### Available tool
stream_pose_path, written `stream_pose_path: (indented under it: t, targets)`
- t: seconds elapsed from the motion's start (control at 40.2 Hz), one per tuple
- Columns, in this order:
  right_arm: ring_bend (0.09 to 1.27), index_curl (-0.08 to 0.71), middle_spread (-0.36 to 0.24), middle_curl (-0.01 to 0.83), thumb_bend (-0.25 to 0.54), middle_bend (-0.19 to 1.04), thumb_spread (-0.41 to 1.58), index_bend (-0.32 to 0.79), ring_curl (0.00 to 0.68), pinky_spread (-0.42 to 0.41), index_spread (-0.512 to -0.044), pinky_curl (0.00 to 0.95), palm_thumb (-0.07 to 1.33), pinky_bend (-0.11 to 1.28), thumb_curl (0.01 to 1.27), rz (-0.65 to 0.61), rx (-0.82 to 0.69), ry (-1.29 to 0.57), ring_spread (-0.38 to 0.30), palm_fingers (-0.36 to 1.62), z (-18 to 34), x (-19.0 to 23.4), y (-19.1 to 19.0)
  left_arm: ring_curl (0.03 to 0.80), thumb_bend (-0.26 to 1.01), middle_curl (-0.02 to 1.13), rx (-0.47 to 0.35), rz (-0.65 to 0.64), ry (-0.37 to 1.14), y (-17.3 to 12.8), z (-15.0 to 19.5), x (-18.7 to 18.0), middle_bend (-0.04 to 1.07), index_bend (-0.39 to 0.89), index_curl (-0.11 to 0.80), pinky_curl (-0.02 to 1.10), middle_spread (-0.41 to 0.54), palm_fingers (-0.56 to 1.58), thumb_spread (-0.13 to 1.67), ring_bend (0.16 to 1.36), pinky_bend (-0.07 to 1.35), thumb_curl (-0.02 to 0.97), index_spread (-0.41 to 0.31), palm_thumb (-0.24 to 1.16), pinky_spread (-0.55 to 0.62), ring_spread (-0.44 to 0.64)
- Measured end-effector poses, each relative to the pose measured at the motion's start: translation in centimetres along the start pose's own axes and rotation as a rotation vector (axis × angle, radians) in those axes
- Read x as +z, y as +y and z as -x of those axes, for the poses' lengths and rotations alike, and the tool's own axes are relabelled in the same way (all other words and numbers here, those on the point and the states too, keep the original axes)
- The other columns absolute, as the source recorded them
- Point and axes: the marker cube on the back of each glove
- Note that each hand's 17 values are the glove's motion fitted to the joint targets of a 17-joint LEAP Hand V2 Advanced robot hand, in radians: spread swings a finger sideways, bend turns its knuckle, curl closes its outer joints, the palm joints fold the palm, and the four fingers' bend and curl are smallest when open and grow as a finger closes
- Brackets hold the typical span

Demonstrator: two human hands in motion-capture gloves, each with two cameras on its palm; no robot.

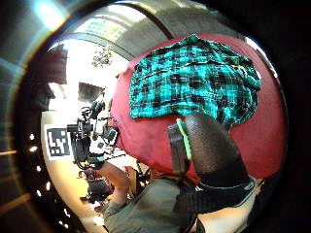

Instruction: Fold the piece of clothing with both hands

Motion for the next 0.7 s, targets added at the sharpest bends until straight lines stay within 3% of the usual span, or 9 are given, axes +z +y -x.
stream_pose_path:
  t: [0.199, 0.323, 0.696]
  targets:
    - [0.21, 0.288, 0.012, 0.249, 0.136, 0.17, 1.28, 0.14, 0.217, 0.257, -0.364, 0.322, 0.43, 0.56, 0.26, 0.012, 0.013, -0.003, 0.149, 0.2, -1.7, 0.2, 1.5, 0.322, -0.01, 0.37, 0.003, -0.018, 0.023, 0.2, -0.4, -0.6, 0.32, 0.12, 0.187, 0.29, -0.004, 0.33, 1.12, 0.66, 0.5, 0.278, -0.111, 0.41, 0.24, 0.12]
    - [0.22, 0.281, 0.012, 0.259, 0.109, 0.18, 1.24, 0.13, 0.23, 0.257, -0.359, 0.335, 0.45, 0.59, 0.28, 0.028, 0.057, -0.004, 0.158, 0.19, -3.9, 2.8, 0.5, 0.323, -0.01, 0.38, -0.007, 0.006, 0.014, -0.3, -0.6, 0.4, 0.31, 0.13, 0.203, 0.3, -0.004, 0.34, 1.12, 0.65, 0.5, 0.289, -0.108, 0.42, 0.24, 0.12]
    - [0.28, 0.255, 0.024, 0.279, 0.028, 0.18, 1.13, 0.11, 0.267, 0.245, -0.345, 0.359, 0.53, 0.66, 0.31, 0.243, 0.085, -0.054, 0.166, 0.12, -6.8, 11.6, -2.0, 0.334, -0.02, 0.39, -0.02, 0.156, 0.005, -3.9, 0.4, 9.7, 0.27, 0.12, 0.222, 0.33, -0.004, 0.32, 1.1, 0.66, 0.52, 0.317, -0.097, 0.45, 0.23, 0.12]
